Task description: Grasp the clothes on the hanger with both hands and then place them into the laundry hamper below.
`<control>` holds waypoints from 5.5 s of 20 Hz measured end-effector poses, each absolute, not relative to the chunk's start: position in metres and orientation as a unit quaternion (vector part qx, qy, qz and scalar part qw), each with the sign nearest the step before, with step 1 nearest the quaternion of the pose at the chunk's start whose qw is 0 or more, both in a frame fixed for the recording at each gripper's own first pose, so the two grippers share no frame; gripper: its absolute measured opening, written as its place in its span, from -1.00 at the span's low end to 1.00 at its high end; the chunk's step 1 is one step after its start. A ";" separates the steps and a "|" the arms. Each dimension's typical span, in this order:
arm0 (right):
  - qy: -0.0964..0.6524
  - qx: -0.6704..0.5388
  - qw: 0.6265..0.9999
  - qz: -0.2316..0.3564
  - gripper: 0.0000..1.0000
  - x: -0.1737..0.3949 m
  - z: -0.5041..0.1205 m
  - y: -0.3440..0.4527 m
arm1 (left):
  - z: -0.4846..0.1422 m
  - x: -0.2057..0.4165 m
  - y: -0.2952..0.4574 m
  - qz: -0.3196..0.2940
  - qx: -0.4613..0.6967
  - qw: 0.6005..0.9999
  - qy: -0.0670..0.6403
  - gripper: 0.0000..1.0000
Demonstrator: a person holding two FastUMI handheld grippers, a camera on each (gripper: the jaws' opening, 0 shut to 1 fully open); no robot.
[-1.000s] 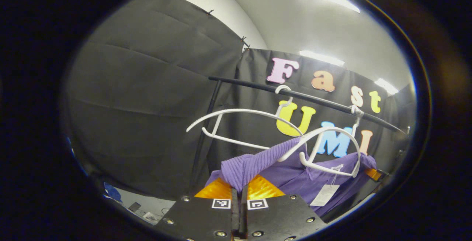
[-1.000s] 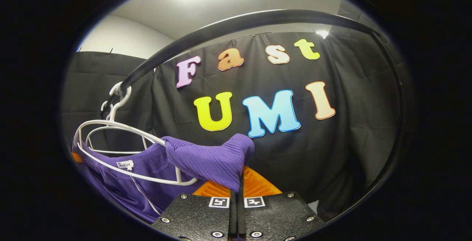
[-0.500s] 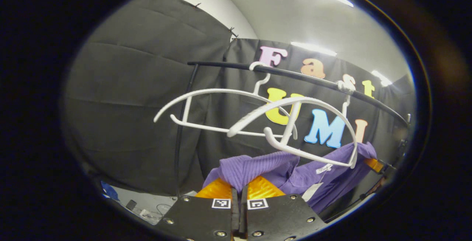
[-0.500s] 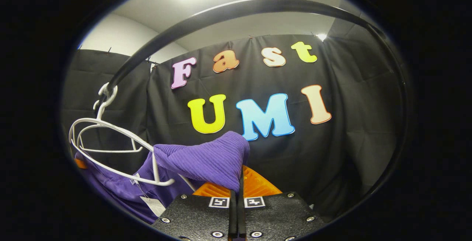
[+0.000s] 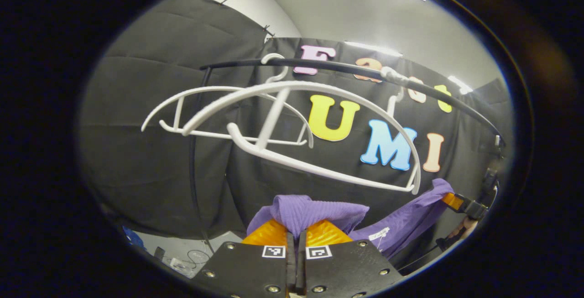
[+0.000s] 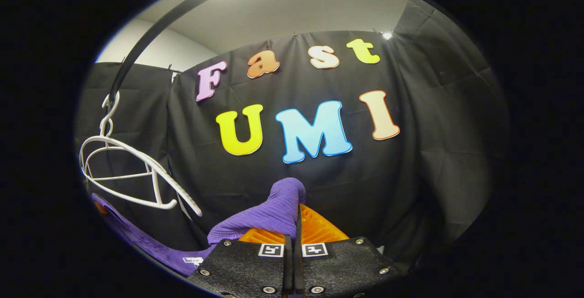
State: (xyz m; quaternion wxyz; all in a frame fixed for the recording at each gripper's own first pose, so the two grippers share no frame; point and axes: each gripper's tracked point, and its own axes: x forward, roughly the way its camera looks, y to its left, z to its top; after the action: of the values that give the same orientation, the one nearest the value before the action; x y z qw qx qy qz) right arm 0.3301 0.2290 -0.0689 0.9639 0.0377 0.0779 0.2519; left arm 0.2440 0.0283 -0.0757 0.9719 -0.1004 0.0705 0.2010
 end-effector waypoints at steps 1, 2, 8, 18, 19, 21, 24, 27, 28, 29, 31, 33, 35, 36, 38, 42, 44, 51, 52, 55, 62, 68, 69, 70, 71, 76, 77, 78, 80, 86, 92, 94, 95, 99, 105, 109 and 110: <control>0.085 0.035 0.962 0.257 -0.99 0.328 -0.074 0.230 | -0.080 0.249 0.023 0.197 -0.099 0.972 0.077 -0.98; 0.092 0.034 0.960 0.262 -0.99 0.322 -0.080 0.230 | -0.081 0.256 0.018 0.192 -0.097 0.973 0.083 -0.98; 0.138 0.020 0.951 0.274 -0.99 0.294 -0.111 0.219 | -0.124 0.252 -0.017 0.154 -0.083 0.977 0.122 -0.98; 0.170 -0.011 0.952 0.253 -0.99 0.169 -0.122 0.205 | -0.155 0.176 -0.053 0.043 -0.064 0.987 0.138 -0.97; 0.169 -0.008 0.955 0.244 -1.00 0.154 -0.119 0.203 | -0.153 0.165 -0.054 0.030 -0.068 0.988 0.134 -0.97; 0.168 -0.004 0.960 0.222 -0.99 0.123 -0.115 0.199 | -0.148 0.139 -0.049 0.007 -0.065 0.990 0.124 -0.97; 0.174 -0.013 0.963 0.203 -0.99 0.074 -0.113 0.197 | -0.138 0.094 -0.035 -0.021 -0.070 0.992 0.105 -0.97; 0.178 -0.019 0.963 0.202 -0.99 0.033 -0.114 0.203 | -0.148 0.057 -0.017 -0.035 -0.071 0.992 0.101 -0.98; 0.183 -0.023 0.961 0.205 -0.99 0.022 -0.119 0.205 | -0.155 0.046 -0.010 -0.032 -0.069 0.991 0.108 -0.98; 0.187 -0.020 0.959 0.210 -0.99 0.012 -0.122 0.208 | -0.162 0.034 -0.003 -0.029 -0.070 0.991 0.114 -0.98; 0.207 -0.012 0.955 0.212 -1.00 -0.005 -0.137 0.210 | -0.177 0.017 0.007 -0.026 -0.072 0.989 0.129 -0.98; 0.236 -0.011 0.948 0.214 -0.99 -0.020 -0.159 0.210 | -0.198 0.005 0.013 -0.021 -0.072 0.986 0.150 -0.87; 0.271 -0.016 0.937 0.219 -0.99 -0.039 -0.181 0.210 | -0.220 -0.007 0.013 -0.018 -0.075 0.982 0.174 -0.98; 0.284 -0.014 0.933 0.221 -0.99 -0.047 -0.189 0.210 | -0.231 -0.010 0.012 -0.016 -0.078 0.980 0.185 -0.98; 0.300 -0.015 0.927 0.226 -0.99 -0.058 -0.205 0.212 | -0.258 -0.013 0.003 -0.020 -0.085 0.975 0.205 -0.98; 0.337 -0.015 0.912 0.233 -0.99 -0.069 -0.241 0.213 | -0.299 -0.018 -0.019 -0.028 -0.076 0.966 0.246 -0.98; 0.371 -0.006 0.901 0.227 -0.99 -0.072 -0.267 0.213 | -0.316 -0.019 -0.026 -0.029 -0.068 0.962 0.263 -0.98; 0.424 -0.003 0.881 0.212 -0.99 -0.088 -0.319 0.204 | -0.361 -0.006 -0.037 -0.039 -0.063 0.952 0.298 -0.98; 0.428 -0.002 0.880 0.208 -0.99 -0.088 -0.324 0.201 | -0.367 -0.002 -0.037 -0.039 -0.062 0.951 0.300 -0.97; 0.440 -0.001 0.878 0.188 -0.99 -0.082 -0.338 0.195 | -0.387 0.005 -0.038 -0.041 -0.065 0.947 0.311 -0.97; 0.470 0.002 0.867 0.167 -0.97 -0.098 -0.368 0.188 | -0.422 0.010 -0.044 -0.049 -0.067 0.934 0.347 -0.97; 0.484 0.010 0.861 0.155 -0.96 -0.106 -0.384 0.194 | -0.437 0.013 -0.049 -0.058 -0.055 0.931 0.357 -0.97; 0.484 0.008 0.861 0.155 -0.99 -0.106 -0.384 0.196 | -0.436 0.013 -0.048 -0.056 -0.056 0.930 0.358 -0.97; 0.484 0.007 0.861 0.156 -0.96 -0.107 -0.386 0.198 | -0.438 0.014 -0.047 -0.052 -0.056 0.930 0.361 -0.97; 0.484 0.005 0.861 0.156 -0.95 -0.106 -0.386 0.199 | -0.441 0.014 -0.044 -0.048 -0.057 0.928 0.365 -0.98; 0.490 -0.008 0.860 0.146 -0.86 -0.108 -0.392 0.198 | -0.446 0.013 -0.034 -0.045 -0.051 0.926 0.371 -0.97; 0.491 -0.005 0.859 0.144 -0.84 -0.109 -0.391 0.198 | -0.446 0.013 -0.031 -0.044 -0.047 0.926 0.372 -1.00; 0.493 -0.003 0.858 0.143 -0.82 -0.112 -0.392 0.199 | -0.446 0.011 -0.029 -0.043 -0.042 0.925 0.374 -1.00; 0.496 -0.002 0.857 0.142 -0.72 -0.114 -0.394 0.199 | -0.449 0.009 -0.020 -0.028 -0.040 0.923 0.380 -0.97; 0.470 0.010 0.869 0.155 0.43 -0.103 -0.367 0.214 | -0.462 -0.007 -0.004 -0.002 -0.054 0.913 0.404 -0.80; 0.436 0.018 0.887 0.148 0.89 -0.096 -0.331 0.201 | -0.412 -0.006 0.007 -0.003 -0.025 0.931 0.365 0.55; 0.411 0.012 0.900 0.144 0.92 -0.090 -0.308 0.189 | -0.390 -0.002 0.002 -0.007 -0.023 0.937 0.347 0.80; 0.397 0.012 0.907 0.142 0.92 -0.086 -0.296 0.183 | -0.378 -0.003 0.000 -0.009 -0.019 0.941 0.338 1.00; 0.335 0.017 0.934 0.125 0.92 -0.068 -0.244 0.157 | -0.315 0.005 -0.004 -0.002 0.025 0.958 0.287 0.88; 0.238 0.041 0.965 0.106 0.92 -0.034 -0.169 0.125 | -0.194 0.031 -0.036 -0.018 -0.003 0.980 0.199 0.88; 0.164 0.019 0.981 0.102 0.82 -0.020 -0.112 0.109 | -0.117 0.048 -0.029 -0.008 -0.010 0.990 0.138 0.99; 0.146 0.017 0.984 0.100 0.91 -0.018 -0.098 0.105 | -0.098 0.050 -0.028 -0.004 -0.012 0.992 0.124 0.98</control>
State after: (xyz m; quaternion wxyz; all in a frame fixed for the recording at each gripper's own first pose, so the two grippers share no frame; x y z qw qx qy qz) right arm -0.0180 0.1048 -0.0978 0.9841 0.0165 0.1460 0.0997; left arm 0.0497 -0.0276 -0.0981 0.9922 -0.0117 0.1241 -0.0045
